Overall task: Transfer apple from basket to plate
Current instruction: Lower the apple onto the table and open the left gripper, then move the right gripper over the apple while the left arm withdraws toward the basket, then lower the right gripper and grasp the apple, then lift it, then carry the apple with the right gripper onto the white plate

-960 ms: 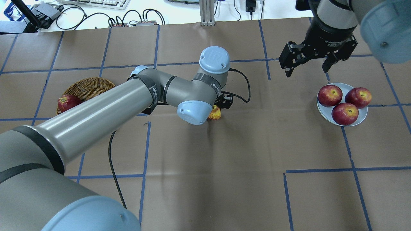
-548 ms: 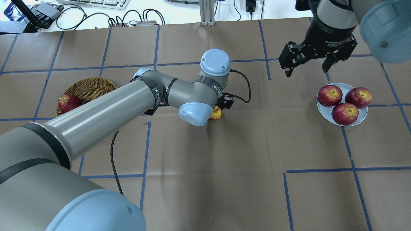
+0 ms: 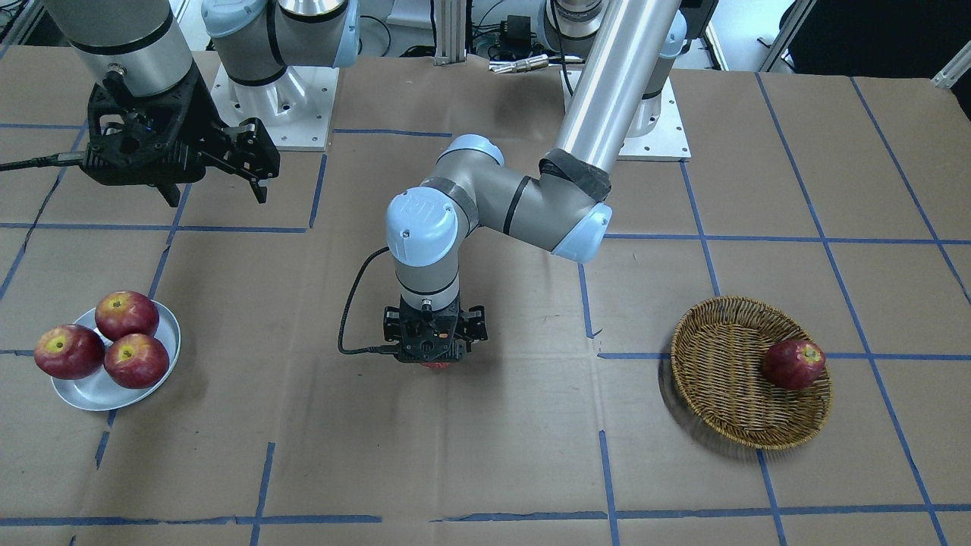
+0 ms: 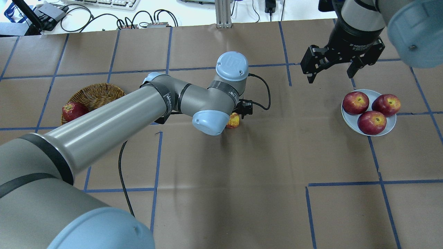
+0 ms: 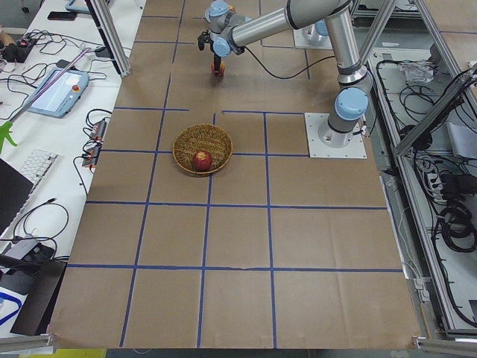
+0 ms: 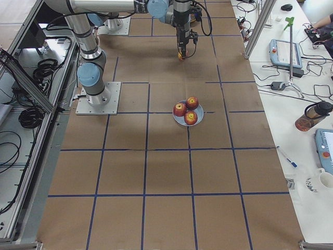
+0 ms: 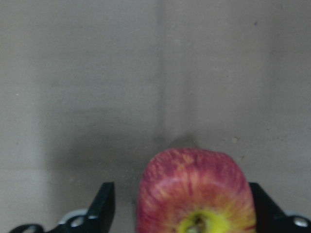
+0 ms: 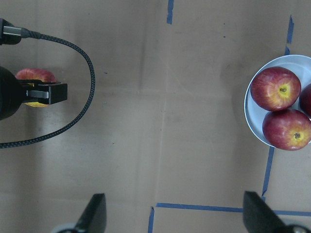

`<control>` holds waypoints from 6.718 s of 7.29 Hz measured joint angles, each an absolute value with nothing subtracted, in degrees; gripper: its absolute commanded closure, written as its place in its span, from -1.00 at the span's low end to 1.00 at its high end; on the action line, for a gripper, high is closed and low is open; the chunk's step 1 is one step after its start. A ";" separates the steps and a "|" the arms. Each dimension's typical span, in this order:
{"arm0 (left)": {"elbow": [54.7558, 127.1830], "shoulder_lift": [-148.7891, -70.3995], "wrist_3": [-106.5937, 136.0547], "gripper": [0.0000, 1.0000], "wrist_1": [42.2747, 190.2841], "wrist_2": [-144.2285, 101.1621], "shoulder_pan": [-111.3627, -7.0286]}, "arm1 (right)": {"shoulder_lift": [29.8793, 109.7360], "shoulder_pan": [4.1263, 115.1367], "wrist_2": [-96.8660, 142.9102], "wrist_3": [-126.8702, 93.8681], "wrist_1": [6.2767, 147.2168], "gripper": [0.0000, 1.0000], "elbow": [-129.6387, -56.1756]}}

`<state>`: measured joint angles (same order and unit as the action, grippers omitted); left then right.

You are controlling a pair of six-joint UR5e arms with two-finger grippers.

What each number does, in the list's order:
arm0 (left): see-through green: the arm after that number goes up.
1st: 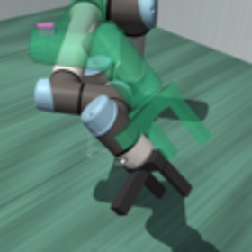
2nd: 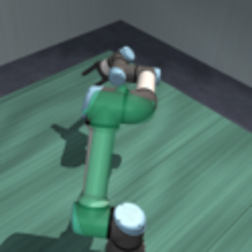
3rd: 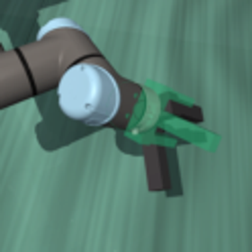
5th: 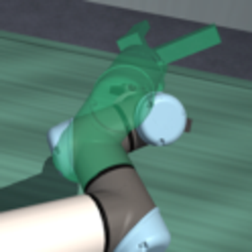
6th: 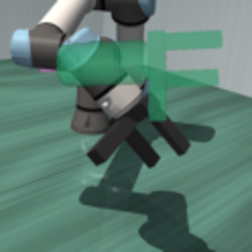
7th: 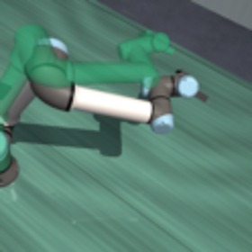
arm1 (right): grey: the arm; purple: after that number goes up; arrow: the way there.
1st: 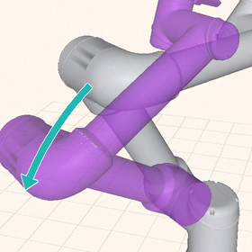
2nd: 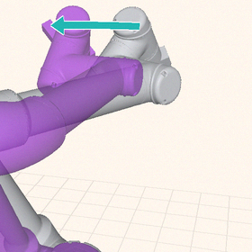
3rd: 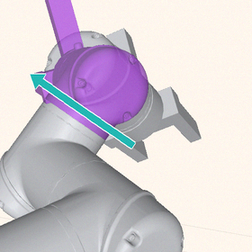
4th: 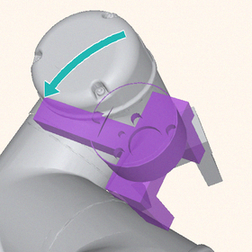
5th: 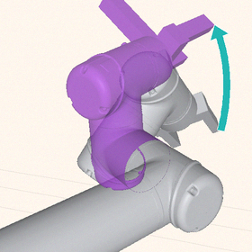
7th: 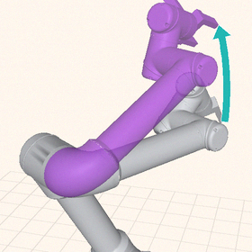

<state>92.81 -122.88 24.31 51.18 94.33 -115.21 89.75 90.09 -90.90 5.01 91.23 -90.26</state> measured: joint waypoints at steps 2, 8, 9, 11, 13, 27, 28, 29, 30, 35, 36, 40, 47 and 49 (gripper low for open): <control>92.53 -118.29 24.15 -0.98 53.35 94.29 -115.28 | 89.74 90.09 -90.90 5.01 91.23 -0.99 -90.26; 93.06 -96.40 7.18 -0.98 78.64 94.11 -101.42 | 89.80 90.68 -91.09 3.76 91.96 -0.99 -89.90; 93.65 -93.70 3.80 -0.98 81.53 93.99 -97.87 | 89.48 91.53 -91.24 2.86 92.30 -0.99 -89.79; 94.23 -90.62 -1.96 -0.98 83.59 94.07 -93.21 | 87.18 95.88 -91.89 -1.71 95.05 -1.00 -89.36; 94.25 -88.99 -3.48 -0.99 84.84 94.05 -92.18 | 83.77 102.39 -92.82 -8.70 99.33 -0.99 -89.24; 94.47 -86.08 -3.43 -0.99 93.45 93.77 -92.40 | 57.96 112.55 -93.25 -19.74 129.68 -0.44 -94.45; 94.48 -86.08 -3.45 -0.99 93.49 93.80 -92.43 | 57.88 112.63 -93.25 -19.87 129.91 -0.24 -94.67; 94.48 -86.07 -3.48 -0.99 93.50 93.83 -92.45 | 57.90 112.71 -93.25 -19.92 129.89 -0.03 -94.74; 94.48 -86.06 -3.51 -0.99 93.53 93.85 -92.45 | 58.05 112.68 -93.24 -19.92 129.76 0.07 -94.71; 94.50 -85.91 -3.52 -0.99 93.59 93.87 -92.45 | 67.66 104.64 -92.79 -13.29 120.10 0.07 -94.31; 94.50 -85.89 -3.52 -0.99 93.59 93.87 -92.53 | 71.16 98.74 -92.67 -5.97 116.48 0.08 -94.87; 94.41 -86.06 -3.59 -0.99 93.60 93.93 -92.69 | 77.17 78.02 -92.91 17.35 113.32 0.18 -99.22; 94.47 -85.80 -3.78 -0.99 93.80 94.10 -92.86 | 73.86 64.45 -90.09 34.95 121.78 0.17 -103.67; 94.41 -85.78 -3.78 -0.99 93.86 94.13 -92.90 | 72.49 64.36 -89.75 34.87 123.22 0.16 -103.75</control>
